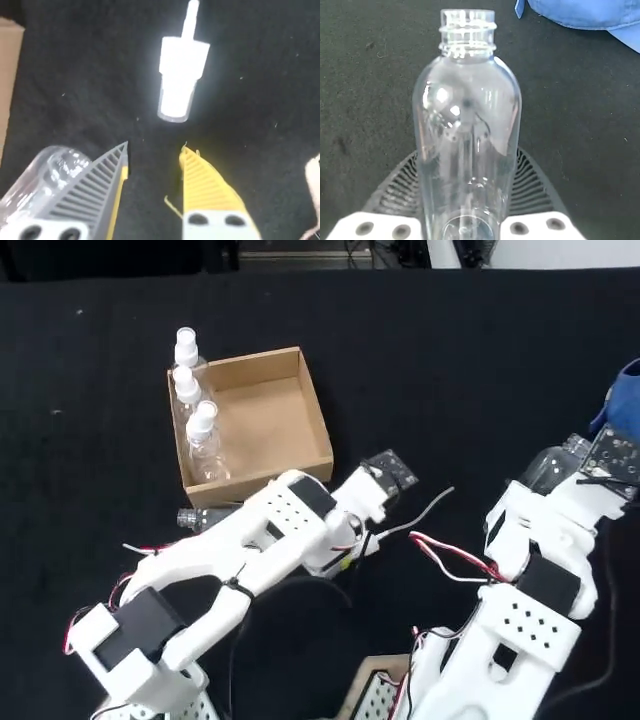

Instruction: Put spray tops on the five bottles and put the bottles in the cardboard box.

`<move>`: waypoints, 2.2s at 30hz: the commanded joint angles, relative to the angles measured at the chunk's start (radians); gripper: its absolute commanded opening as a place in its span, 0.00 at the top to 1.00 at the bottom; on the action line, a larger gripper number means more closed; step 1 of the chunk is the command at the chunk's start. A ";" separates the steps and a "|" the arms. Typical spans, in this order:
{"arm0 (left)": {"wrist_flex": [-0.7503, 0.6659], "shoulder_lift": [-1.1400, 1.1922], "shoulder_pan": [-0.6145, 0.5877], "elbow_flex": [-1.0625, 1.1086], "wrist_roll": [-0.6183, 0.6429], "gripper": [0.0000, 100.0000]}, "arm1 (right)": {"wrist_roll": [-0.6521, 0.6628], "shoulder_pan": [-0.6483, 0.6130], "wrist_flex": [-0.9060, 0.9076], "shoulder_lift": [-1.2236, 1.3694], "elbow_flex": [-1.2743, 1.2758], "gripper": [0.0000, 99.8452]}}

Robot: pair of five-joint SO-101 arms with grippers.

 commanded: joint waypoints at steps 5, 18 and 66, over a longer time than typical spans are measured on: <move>0.080 -0.055 -0.015 -0.093 0.060 0.96 | 0.009 -0.015 -0.032 -0.024 -0.012 0.99; 0.123 -0.055 -0.005 -0.104 0.064 0.85 | 0.009 -0.015 -0.032 -0.024 -0.021 0.99; -0.157 -0.285 0.015 0.217 0.140 0.85 | 0.011 -0.017 -0.048 -0.022 0.007 0.99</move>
